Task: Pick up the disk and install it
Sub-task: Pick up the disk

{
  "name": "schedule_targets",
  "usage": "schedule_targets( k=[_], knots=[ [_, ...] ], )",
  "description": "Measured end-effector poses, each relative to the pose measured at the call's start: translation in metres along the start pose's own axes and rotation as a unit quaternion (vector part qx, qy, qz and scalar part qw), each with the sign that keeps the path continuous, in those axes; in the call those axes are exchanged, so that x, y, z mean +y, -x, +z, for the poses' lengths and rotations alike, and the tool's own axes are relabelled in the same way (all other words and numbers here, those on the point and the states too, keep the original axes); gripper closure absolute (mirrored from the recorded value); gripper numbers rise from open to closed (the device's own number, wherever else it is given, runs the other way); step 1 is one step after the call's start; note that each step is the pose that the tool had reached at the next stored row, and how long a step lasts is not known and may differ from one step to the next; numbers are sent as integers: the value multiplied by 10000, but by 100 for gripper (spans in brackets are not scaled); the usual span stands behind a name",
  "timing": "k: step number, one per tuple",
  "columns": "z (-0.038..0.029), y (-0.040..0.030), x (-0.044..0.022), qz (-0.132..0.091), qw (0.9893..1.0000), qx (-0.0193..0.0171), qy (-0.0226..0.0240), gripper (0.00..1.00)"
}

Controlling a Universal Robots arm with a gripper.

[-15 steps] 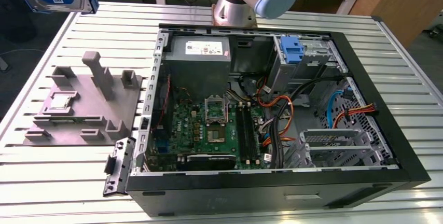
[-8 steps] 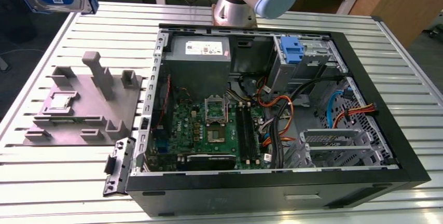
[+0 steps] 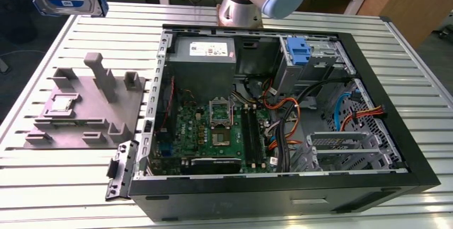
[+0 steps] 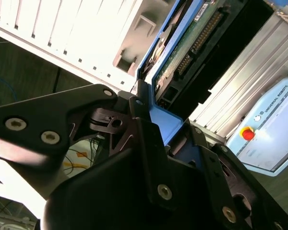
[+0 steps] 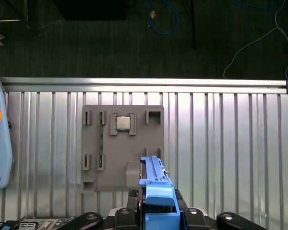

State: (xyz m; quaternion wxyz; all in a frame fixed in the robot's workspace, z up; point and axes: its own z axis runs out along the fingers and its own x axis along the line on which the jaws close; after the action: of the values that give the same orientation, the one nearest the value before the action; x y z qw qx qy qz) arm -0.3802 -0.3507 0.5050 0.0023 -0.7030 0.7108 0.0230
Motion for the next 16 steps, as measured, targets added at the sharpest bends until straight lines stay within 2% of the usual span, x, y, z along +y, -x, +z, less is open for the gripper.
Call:
schedule_targets(
  k=[5,11,16],
  knots=[
    [0,-20,-32,1,10000,0,0,63],
    [-1,-147,-35,0,10000,0,0,63],
    [0,-166,-76,0,10000,0,0,63]
  ],
)
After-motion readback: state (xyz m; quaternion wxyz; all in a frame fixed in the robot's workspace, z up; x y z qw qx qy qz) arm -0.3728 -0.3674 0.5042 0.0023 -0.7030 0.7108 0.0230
